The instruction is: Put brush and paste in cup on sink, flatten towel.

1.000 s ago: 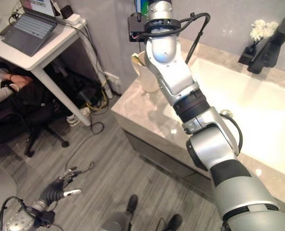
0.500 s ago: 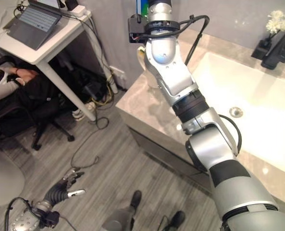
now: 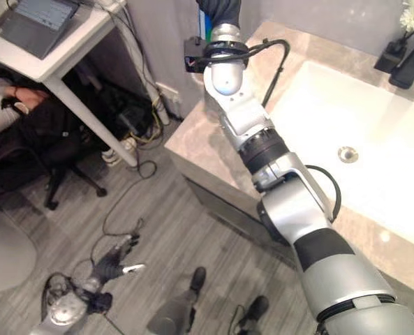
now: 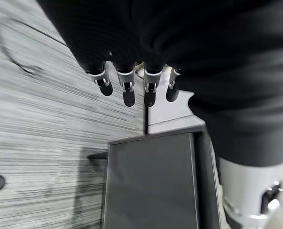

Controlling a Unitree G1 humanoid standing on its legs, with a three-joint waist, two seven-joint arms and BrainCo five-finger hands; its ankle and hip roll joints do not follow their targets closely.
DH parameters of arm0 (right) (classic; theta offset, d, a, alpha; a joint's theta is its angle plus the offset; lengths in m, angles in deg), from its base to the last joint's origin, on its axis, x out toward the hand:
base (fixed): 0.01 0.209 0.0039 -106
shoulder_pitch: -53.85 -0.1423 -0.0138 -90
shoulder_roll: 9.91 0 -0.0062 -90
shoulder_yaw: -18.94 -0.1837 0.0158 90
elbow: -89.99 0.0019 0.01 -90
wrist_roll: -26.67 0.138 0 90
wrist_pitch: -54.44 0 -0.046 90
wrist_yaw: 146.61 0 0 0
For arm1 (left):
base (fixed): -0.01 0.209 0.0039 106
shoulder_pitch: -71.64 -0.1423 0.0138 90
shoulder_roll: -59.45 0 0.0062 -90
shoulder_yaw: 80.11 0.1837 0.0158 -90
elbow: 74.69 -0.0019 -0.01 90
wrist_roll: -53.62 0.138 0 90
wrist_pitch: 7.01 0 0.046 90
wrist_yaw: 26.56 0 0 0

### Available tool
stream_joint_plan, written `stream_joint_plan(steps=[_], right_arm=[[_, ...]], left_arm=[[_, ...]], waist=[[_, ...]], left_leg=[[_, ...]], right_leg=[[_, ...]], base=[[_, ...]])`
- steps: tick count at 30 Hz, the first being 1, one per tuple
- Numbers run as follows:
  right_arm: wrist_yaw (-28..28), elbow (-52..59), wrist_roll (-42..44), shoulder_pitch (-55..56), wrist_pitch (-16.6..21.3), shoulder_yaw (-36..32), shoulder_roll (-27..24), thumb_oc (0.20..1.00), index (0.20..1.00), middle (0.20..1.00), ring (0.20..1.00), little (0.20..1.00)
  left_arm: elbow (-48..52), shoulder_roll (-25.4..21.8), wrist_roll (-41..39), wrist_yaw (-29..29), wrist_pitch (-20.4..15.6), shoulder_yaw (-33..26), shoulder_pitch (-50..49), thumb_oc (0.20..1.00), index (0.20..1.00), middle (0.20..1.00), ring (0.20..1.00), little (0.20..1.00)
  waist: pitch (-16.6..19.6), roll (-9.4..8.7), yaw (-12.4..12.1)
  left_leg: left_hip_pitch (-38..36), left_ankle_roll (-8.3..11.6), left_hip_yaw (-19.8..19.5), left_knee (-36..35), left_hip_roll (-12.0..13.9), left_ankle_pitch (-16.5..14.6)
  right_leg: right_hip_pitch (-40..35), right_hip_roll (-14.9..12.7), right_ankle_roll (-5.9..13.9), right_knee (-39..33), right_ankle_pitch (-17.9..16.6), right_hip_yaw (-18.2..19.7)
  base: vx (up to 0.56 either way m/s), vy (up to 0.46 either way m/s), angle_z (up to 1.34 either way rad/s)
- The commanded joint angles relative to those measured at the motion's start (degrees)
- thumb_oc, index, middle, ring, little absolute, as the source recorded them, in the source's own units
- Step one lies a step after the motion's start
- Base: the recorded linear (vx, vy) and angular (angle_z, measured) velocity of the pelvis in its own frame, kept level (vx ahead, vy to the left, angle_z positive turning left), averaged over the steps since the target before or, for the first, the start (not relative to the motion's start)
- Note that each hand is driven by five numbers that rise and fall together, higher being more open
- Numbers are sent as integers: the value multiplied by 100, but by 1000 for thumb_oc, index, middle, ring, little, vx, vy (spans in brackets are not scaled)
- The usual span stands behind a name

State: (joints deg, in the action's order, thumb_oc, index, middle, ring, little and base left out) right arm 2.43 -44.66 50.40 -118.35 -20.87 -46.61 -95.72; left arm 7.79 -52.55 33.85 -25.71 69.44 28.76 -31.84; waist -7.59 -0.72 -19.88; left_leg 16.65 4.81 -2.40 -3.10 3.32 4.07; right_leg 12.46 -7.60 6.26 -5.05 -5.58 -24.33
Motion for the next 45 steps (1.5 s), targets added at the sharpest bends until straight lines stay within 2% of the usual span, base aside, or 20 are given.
stream_joint_plan(steps=[1, 10, 11, 12, 22, 26, 32, 33, 34, 35, 39, 40, 41, 43, 44, 45], right_arm=[[60, 380, -308, -526, 185, 221, -281, 200, 200, 200, 200, 200], [129, 277, -329, -532, 163, 286, -277, 200, 200, 200, 200, 200], [140, 296, -337, -527, 159, 316, -303, 900, 900, 900, 900, 900], [140, 297, -337, -526, 158, 317, -302, 1000, 1000, 1000, 1000, 1000], [215, 573, -374, -169, 88, 163, -313, 1000, 1000, 1000, 1000, 1000], [195, 675, -454, -45, 50, 3, -291, 1000, 1000, 1000, 1000, 1000], [-111, 1169, -1011, 314, -54, -367, -602, 1000, 1000, 1000, 1000, 1000], [-108, 1599, -1198, 564, -77, -431, -922, 1000, 1000, 1000, 1000, 1000], [-34, 2317, -1420, 970, -165, -560, -1464, 1000, 1000, 1000, 1000, 1000], [-34, 2324, -1422, 977, -170, -563, -1466, 1000, 1000, 1000, 1000, 1000], [109, 3955, -2141, 2623, -125, -1395, -3287, 1000, 1000, 1000, 1000, 1000], [-442, 4541, -3567, 3567, -235, -2100, -4117, 1000, 1000, 1000, 1000, 1000], [-460, 4596, -3610, 3648, -256, -2154, -4115, 1000, 1000, 1000, 1000, 1000], [-594, 5070, -5058, 4661, -532, -2952, -5209, 1000, 1000, 1000, 1000, 1000], [-1066, 5660, -5275, 5777, -465, -4298, -4988, 1000, 1000, 1000, 1000, 1000], [-1053, 5764, -5286, 5941, -471, -4452, -4934, 1000, 1000, 1000, 1000, 1000]], left_arm=[[199, -491, 12, 1, -128, -167, -163, 1000, 1000, 1000, 1000, 1000], [248, -477, -159, -42, -116, -303, -215, 1000, 1000, 1000, 1000, 1000], [228, -460, -197, -43, -122, -339, -236, 1000, 1000, 1000, 1000, 1000], [229, -460, -198, -44, -122, -340, -238, 1000, 1000, 1000, 1000, 1000], [-532, -127, -93, 118, -90, -205, 185, 1000, 1000, 1000, 1000, 1000], [-1021, 44, -103, 101, -41, -36, 430, 1000, 1000, 1000, 1000, 1000], [-1434, 215, -68, 136, 17, -58, 535, 1000, 1000, 1000, 1000, 1000], [-1515, 276, -62, 183, 25, -119, 564, 1000, 1000, 1000, 1000, 1000], [-1464, 300, -43, 200, 38, -279, 577, 1000, 1000, 1000, 1000, 1000], [-1463, 299, -43, 201, 39, -276, 578, 1000, 1000, 1000, 1000, 1000], [-1500, 571, -65, 151, 74, -802, 347, 1000, 1000, 1000, 1000, 1000], [-1406, 703, 106, 155, 28, -1053, 250, 1000, 1000, 1000, 1000, 1000], [-1399, 694, 114, 159, 32, -1025, 255, 1000, 1000, 1000, 1000, 1000], [-1394, 786, 224, 113, -40, -1371, 82, 1000, 1000, 1000, 1000, 1000], [-1297, 978, 265, 174, -50, -1442, 25, 1000, 1000, 1000, 1000, 1000], [-1290, 944, 276, 179, -44, -1416, 36, 1000, 1000, 1000, 1000, 1000]], waist=[[-171, -391, -73], [-182, -382, -23], [-175, -376, -12], [-174, -376, -11], [-58, -315, 136], [150, -282, 229], [374, -170, 416], [393, -136, 490], [448, -94, 605], [453, -96, 604], [524, -27, 973], [553, 6, 1185], [559, 2, 1158], [593, 41, 1391], [628, 90, 1599], [636, 63, 1567]], left_leg=[[-15, -150, -138, -190, -293, 80], [-6, -174, -89, -190, -287, 66], [-11, -178, -79, -190, -285, 64], [-11, -178, -79, -190, -284, 64], [-196, -176, 47, -190, -281, 34], [-416, -162, 153, -190, -255, -17], [-674, -137, 310, -190, -211, -61], [-726, -127, 345, -190, -199, -64], [-781, -108, 390, -190, -178, -71], [-775, -109, 389, -190, -179, -69], [-911, -98, 517, -190, -113, -114], [-997, -97, 616, -190, -78, -192], [-984, -103, 615, -190, -80, -166], [-1047, -98, 672, -190, -43, -221], [-1050, -107, 707, -190, -24, -204], [-1044, -107, 701, -190, -22, -204]], right_leg=[[-467, -480, 463, 5, -27, 430], [-410, -492, 463, 5, -54, 499], [-410, -495, 460, 5, -50, 509], [-410, -495, 460, 5, -50, 509], [-527, -509, 439, 5, -67, 595], [-692, -525, 406, 5, -56, 658], [-878, -533, 385, 5, -44, 723], [-915, -529, 383, 5, -35, 737], [-957, -535, 383, 5, -32, 732], [-952, -535, 383, 5, -34, 731], [-985, -522, 410, 5, -27, 785], [-1014, -503, 435, 5, 7, 841], [-1003, -505, 432, 5, -17, 840], [-1006, -480, 458, 5, 24, 903], [-947, -456, 463, 5, -2, 971], [-944, -453, 463, 5, -3, 966]], base=[[0, 0, 0], [1, 3, 0], [0, 0, 0], [0, 0, 0], [-9, -6, -5], [-23, -16, -12], [-26, -3, -10], [-45, 4, -14], [-30, 9, -10], [-29, 1, -5], [-1, 19, 1], [13, 19, -13], [31, 10, -14], [22, -2, -18], [9, -1, -19], [-3, -20, -24]])
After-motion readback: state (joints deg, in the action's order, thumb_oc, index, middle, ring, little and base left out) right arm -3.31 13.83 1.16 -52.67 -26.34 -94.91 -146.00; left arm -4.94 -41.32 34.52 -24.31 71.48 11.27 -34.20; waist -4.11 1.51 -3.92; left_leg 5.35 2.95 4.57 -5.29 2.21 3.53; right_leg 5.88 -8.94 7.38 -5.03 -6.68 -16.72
